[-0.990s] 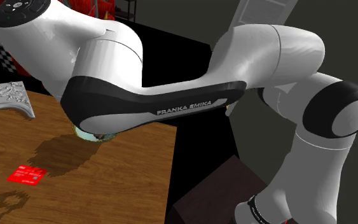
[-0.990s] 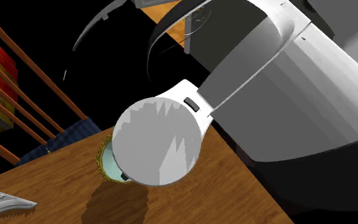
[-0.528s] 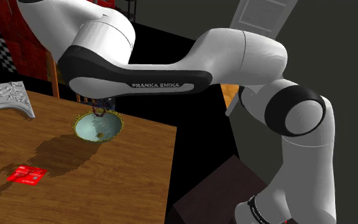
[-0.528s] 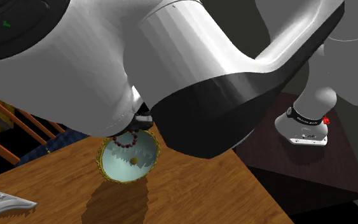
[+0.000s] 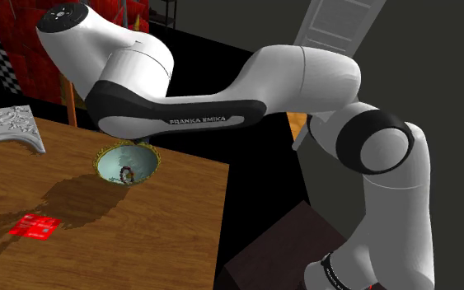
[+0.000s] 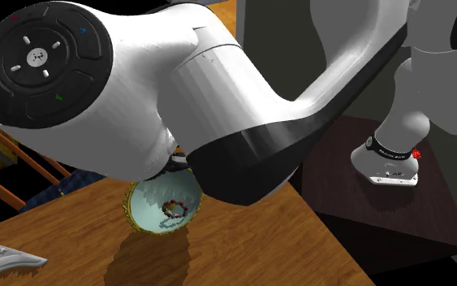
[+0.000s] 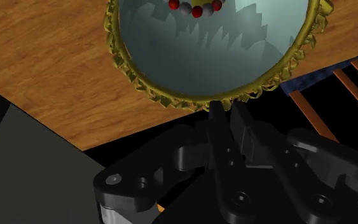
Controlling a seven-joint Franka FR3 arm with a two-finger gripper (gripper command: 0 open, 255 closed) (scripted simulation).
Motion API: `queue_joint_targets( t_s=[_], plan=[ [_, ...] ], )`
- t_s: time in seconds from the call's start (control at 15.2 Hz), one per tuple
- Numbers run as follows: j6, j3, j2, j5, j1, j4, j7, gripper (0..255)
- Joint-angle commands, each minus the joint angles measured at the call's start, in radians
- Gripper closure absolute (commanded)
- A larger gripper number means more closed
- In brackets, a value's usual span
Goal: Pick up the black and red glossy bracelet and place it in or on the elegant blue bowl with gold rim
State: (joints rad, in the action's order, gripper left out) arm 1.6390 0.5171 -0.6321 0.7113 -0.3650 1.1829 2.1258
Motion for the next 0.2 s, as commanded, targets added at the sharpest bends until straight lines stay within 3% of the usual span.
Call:
queue_joint_targets(
  t_s=[0.0,0.13],
  plan=[
    [0.021,-0.002,-0.007,0.004,0.002,0.016,0.011,255],
    [0.042,-0.003,-0.01,0.007,0.007,0.039,0.022,255]
  ],
)
